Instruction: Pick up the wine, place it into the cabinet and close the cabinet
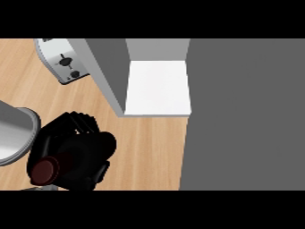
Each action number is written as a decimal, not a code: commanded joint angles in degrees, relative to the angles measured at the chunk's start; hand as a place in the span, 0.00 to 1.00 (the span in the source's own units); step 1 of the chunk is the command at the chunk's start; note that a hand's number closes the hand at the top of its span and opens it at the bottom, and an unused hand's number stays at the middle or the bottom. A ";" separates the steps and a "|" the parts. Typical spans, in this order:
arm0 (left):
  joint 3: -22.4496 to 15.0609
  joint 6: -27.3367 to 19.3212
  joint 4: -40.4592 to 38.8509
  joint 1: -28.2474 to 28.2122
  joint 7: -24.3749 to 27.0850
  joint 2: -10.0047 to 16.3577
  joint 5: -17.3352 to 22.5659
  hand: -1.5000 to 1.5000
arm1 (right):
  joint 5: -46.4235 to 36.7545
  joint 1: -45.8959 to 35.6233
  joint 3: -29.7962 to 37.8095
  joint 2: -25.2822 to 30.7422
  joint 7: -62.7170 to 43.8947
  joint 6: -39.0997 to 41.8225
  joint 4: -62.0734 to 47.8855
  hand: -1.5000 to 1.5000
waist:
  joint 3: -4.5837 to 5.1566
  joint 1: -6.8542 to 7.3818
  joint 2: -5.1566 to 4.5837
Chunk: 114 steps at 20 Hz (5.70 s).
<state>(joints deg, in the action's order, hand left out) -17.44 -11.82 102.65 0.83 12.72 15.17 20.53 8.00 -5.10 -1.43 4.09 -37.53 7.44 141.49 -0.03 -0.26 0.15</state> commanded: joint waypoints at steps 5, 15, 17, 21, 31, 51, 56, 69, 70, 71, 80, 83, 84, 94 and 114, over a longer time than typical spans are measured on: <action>-6.13 -7.79 3.31 11.30 -12.11 -7.94 -6.01 1.00 | 7.91 -0.28 4.44 0.99 -0.95 0.78 2.64 0.00 | -0.03 -0.29 -0.09; -8.19 -17.35 -0.36 23.83 -21.99 -15.04 -12.69 1.00 | 4.40 -1.13 1.20 -0.15 -3.26 -0.07 3.94 0.00 | 0.02 -0.20 -0.08; -9.09 -18.46 -3.83 24.02 -18.27 -15.09 -13.76 1.00 | 2.57 0.55 -1.34 -1.97 -2.85 -0.78 5.04 0.00 | 0.03 -0.23 -0.09; -10.81 -22.43 -4.55 25.84 -19.87 -15.14 -15.09 1.00 | 5.06 4.60 0.89 -1.20 -0.60 1.66 7.23 0.00 | 0.01 -0.26 -0.03; -12.31 -28.50 -14.95 30.65 -12.83 -15.17 -12.07 1.00 | 7.48 2.79 4.69 0.65 1.34 3.73 4.02 0.00 | 0.01 -0.46 -0.14; -12.40 -28.72 -29.20 31.51 0.48 -15.17 -3.22 1.00 | 5.23 2.28 1.15 -0.33 -1.44 1.80 6.29 0.00 | 0.03 -0.53 -0.10; -11.38 -28.87 -31.81 30.59 3.05 -15.16 -5.25 1.00 | 7.35 -0.34 3.98 1.17 -3.19 1.49 5.37 0.00 | 0.03 -0.22 -0.05; -4.37 -23.53 -37.53 30.76 9.02 -14.51 -1.98 1.00 | 7.65 -0.70 4.32 1.24 -2.67 2.20 2.92 0.00 | 0.04 0.00 -0.07; -3.44 -23.20 -38.83 31.83 8.81 -14.10 -1.78 1.00 | 4.47 1.58 2.31 -1.53 -0.20 0.92 4.58 0.00 | 0.03 -0.16 -0.06; -2.06 -21.84 -41.33 32.79 9.88 -14.98 -1.01 1.00 | 4.43 3.10 0.78 -1.84 -0.94 1.11 6.46 0.00 | 0.04 -0.41 -0.10; -0.25 -20.79 -53.31 42.73 10.69 -15.16 4.75 1.00 | 5.82 -1.15 2.78 -0.53 1.29 2.14 -0.69 0.00 | 0.04 -0.74 -0.28; 2.08 -18.89 -59.18 43.66 13.58 -15.16 3.33 1.00 | 3.02 2.85 -1.38 -2.28 0.68 1.87 3.81 0.00 | 0.05 -0.97 -0.28; 3.13 -19.54 -60.86 46.34 11.35 -15.17 3.31 1.00 | 6.48 2.54 2.42 -0.53 -0.26 2.12 4.70 0.00 | 0.04 -1.12 -0.27; 3.97 -20.40 -70.19 52.13 21.30 -15.16 5.30 1.00 | 4.45 2.72 0.04 -1.93 1.50 2.40 2.85 0.00 | 0.05 -1.24 -0.30; 18.06 -12.07 -88.19 60.45 28.86 -15.17 11.43 1.00 | 7.59 4.93 0.49 -1.50 2.05 3.71 4.04 0.00 | 0.06 -2.86 -0.88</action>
<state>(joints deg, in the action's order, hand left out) -1.59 -26.28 16.52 62.04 40.70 -0.02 30.10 11.03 -2.92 -1.92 2.22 -33.13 11.19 138.68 0.00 -3.12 -0.69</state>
